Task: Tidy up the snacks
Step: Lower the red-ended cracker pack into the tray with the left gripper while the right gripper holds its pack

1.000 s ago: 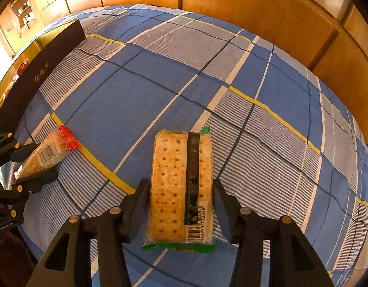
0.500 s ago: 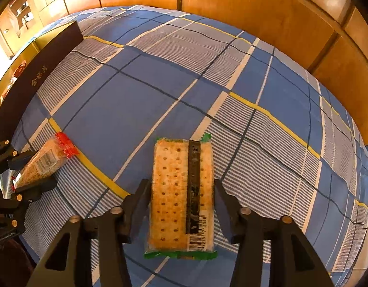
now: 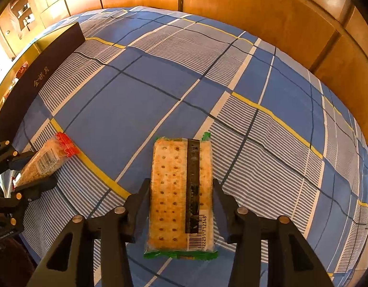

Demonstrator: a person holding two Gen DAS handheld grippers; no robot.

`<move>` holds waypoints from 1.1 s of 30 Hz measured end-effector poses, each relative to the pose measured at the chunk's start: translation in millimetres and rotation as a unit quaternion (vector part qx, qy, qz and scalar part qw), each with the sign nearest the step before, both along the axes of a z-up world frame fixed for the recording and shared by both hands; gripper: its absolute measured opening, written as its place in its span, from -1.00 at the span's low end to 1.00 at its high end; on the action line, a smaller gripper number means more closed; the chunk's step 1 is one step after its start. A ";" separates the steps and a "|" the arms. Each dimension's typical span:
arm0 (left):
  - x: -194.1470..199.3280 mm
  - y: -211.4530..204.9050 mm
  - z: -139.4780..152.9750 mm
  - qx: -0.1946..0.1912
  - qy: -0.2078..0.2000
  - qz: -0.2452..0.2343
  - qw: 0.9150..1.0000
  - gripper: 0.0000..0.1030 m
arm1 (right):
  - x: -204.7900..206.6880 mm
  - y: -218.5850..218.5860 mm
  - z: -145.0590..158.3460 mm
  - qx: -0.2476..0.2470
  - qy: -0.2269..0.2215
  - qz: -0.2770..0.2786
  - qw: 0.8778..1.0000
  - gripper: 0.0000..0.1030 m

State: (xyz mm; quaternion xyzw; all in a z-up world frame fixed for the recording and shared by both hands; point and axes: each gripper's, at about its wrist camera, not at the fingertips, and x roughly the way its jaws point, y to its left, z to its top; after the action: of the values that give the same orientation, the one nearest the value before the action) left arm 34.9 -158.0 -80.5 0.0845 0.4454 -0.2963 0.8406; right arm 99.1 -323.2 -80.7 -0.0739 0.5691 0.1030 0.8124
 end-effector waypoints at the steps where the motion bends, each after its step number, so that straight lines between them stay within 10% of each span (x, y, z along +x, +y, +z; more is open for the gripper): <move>1: -0.2 0.0 -0.3 0.001 0.000 0.000 1.000 -0.42 | -1.1 2.2 0.5 -0.007 -0.004 0.002 1.000 -0.08; 33: 3.5 66.7 86.5 -0.041 -0.023 0.104 0.993 -0.42 | -21.7 22.0 6.4 -0.054 -0.052 0.044 0.996 -0.08</move>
State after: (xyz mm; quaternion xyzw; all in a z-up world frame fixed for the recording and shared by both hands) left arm 38.3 -91.3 6.0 0.0102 0.4197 -0.2232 0.8798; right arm 77.5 -301.2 -74.3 -0.1480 0.5268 0.1038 0.8305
